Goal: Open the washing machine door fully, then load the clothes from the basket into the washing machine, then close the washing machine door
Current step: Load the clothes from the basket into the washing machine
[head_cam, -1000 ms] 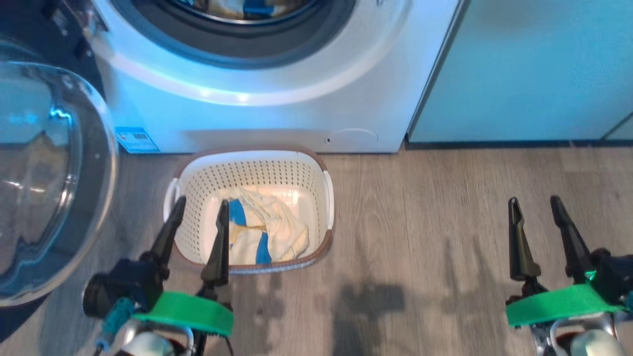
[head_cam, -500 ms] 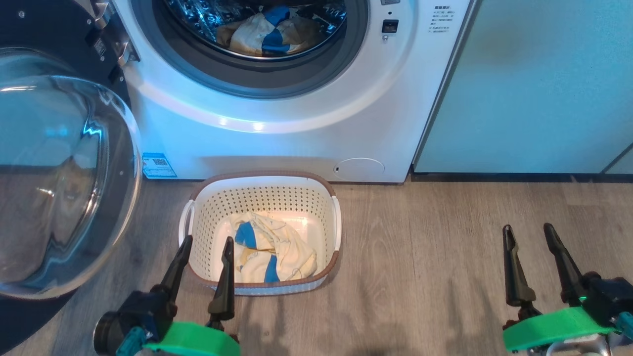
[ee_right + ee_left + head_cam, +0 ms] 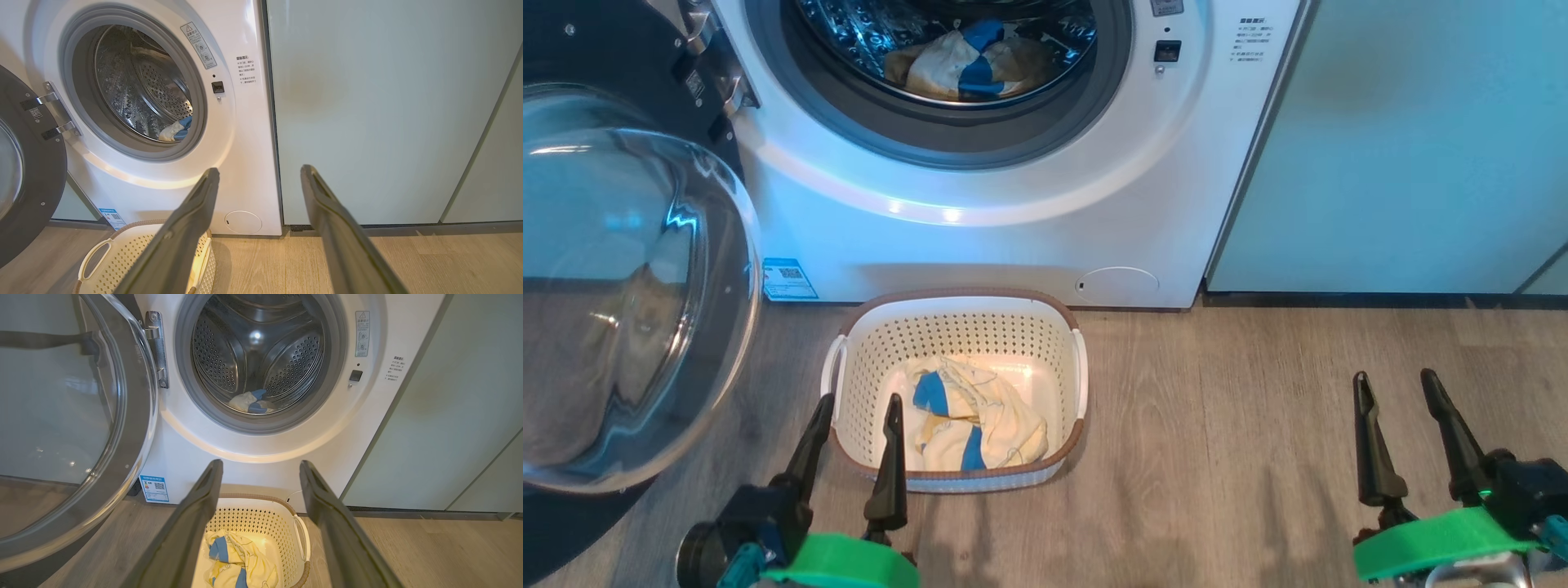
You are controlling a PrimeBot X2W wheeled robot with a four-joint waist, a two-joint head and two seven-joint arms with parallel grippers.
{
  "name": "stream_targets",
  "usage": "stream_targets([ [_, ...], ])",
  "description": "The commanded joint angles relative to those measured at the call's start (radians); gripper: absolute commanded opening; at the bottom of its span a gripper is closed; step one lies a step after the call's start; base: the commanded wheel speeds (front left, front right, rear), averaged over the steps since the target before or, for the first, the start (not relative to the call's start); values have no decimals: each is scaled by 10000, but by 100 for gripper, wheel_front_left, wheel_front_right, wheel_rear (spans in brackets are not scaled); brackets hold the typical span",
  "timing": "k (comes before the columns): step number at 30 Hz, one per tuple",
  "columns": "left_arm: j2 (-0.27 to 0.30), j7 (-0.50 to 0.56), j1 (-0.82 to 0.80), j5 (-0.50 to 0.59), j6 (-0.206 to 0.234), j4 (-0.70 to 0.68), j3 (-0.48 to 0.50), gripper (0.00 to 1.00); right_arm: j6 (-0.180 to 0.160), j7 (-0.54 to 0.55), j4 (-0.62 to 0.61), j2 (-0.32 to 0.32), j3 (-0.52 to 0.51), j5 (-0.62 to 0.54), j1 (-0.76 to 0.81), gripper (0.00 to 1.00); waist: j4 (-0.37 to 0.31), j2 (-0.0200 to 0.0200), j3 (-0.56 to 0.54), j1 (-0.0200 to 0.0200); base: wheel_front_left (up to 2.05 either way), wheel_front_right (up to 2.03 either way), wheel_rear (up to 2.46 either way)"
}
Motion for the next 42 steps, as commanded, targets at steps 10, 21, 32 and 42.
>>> stream_targets([
  [10,-162,-110,-350,165,830,-42,586,100,44,-10,-389,-108,223,-58,-116,100,24,0,98,0,0,0,0],
  [21,-358,-81,-1438,22,99,1135,416,100,44,-32,-483,-108,275,104,-394,100,-152,0,867,0,0,0,0],
  [32,-861,469,-4000,-443,-928,4091,171,100,44,-64,-784,-108,309,392,-1213,100,-559,0,2714,0,0,0,0],
  [42,-1158,1078,-6995,-895,-2286,7678,83,100,44,-67,-1229,-108,546,867,-2291,100,-1286,0,4939,0,0,0,0],
])
